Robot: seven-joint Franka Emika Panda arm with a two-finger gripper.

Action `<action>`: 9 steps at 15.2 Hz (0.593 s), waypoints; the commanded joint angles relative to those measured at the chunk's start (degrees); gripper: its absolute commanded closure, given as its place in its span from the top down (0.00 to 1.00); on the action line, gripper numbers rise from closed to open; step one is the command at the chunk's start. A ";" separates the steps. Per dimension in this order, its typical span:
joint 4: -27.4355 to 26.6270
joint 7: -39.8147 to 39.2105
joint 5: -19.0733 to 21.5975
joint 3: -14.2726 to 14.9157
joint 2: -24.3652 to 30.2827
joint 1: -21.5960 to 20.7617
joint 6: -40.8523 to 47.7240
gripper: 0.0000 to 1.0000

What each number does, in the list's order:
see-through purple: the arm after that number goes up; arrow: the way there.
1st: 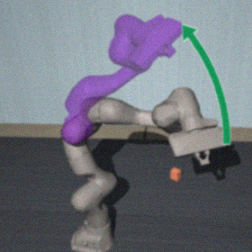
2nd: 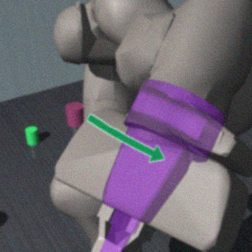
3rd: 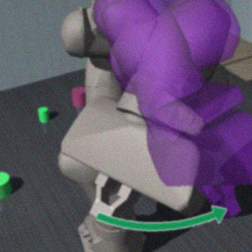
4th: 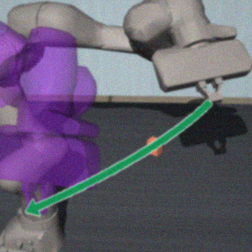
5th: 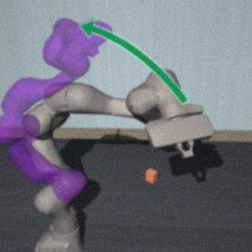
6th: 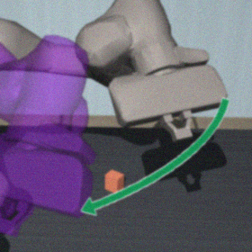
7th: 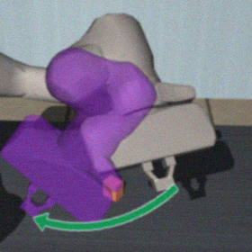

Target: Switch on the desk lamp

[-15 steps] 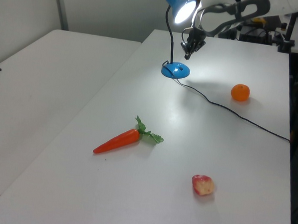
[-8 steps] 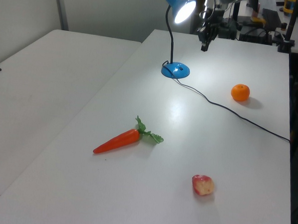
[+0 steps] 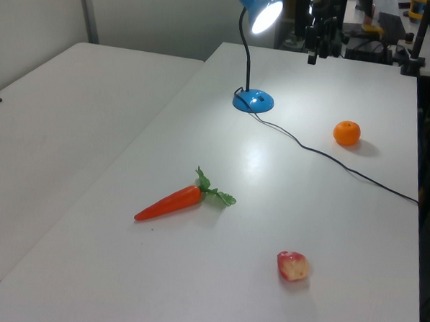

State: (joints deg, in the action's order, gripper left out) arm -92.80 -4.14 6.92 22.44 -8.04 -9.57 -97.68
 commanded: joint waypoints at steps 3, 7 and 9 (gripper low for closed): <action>-1.16 -2.61 -0.77 0.23 6.01 -0.62 7.14 1.00; -0.20 -4.91 -0.85 0.23 6.19 -0.36 9.96 1.00; -0.19 -4.82 -1.03 0.32 6.19 -0.19 9.70 1.00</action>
State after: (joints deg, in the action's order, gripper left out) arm -92.82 -7.70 6.88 22.46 -2.64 -9.57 -88.91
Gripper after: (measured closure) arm 0.000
